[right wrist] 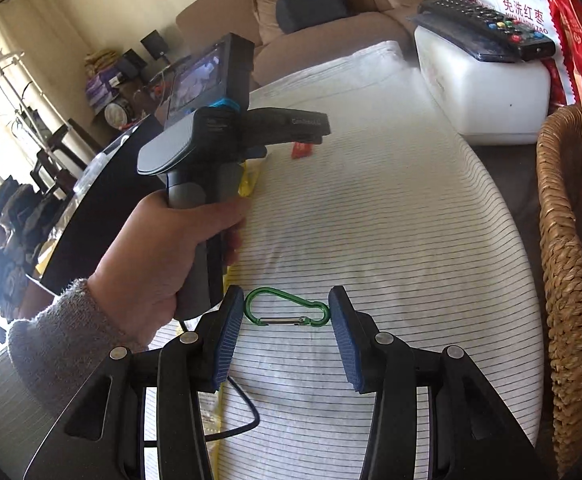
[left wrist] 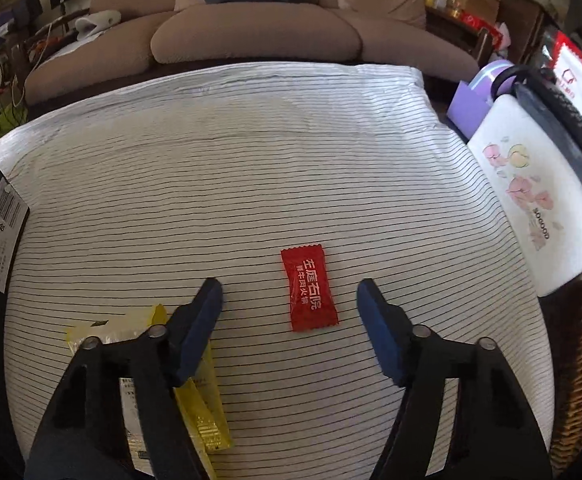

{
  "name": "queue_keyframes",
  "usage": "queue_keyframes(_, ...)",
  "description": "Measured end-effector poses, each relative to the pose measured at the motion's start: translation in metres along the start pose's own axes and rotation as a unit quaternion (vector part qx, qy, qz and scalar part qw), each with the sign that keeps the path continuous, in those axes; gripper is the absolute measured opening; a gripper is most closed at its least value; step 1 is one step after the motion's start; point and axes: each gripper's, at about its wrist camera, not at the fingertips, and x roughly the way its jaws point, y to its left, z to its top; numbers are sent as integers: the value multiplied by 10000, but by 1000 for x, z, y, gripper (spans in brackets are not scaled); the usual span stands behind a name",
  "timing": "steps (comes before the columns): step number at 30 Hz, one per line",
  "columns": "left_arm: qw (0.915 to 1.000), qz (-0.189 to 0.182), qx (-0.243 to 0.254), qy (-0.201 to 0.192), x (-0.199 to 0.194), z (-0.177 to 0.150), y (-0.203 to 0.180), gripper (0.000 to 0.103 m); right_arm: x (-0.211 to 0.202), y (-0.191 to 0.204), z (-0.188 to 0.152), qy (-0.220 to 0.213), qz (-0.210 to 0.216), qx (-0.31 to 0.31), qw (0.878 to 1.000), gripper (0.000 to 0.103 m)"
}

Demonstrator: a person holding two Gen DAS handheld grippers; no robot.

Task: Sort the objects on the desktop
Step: 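Close the left tool on the red candy while right tool grasps the carabiner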

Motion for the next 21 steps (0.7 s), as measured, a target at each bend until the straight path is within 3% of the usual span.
queue_keyframes(2,9999,74,90,-57,1,0,-2,44,1,-1,1,10,-13,-29,10000,45)
queue_keyframes(4,9999,30,107,-40,0,1,1,19,-1,-1,1,-9,-24,-33,10000,45)
queue_keyframes(8,9998,-185,97,23,-9,1,8,16,-3,-2,2,-50,-46,-15,10000,45)
queue_keyframes(10,9995,-310,88,-30,-25,1,12,0,-5,-2,2,-75,-31,11,10000,45)
queue_keyframes(15,9961,-837,-33,-279,-89,-6,37,0,-13,5,8,-227,25,-37,9997,45)
queue_keyframes(19,9962,-828,61,-267,-115,-8,49,3,-16,12,6,-276,58,19,9996,45)
queue_keyframes(20,9964,-785,134,-288,-115,-7,47,8,-16,13,4,-279,80,64,9996,45)
queue_keyframes(21,9965,-762,202,-290,-112,-6,43,27,-17,14,2,-276,90,86,9995,45)
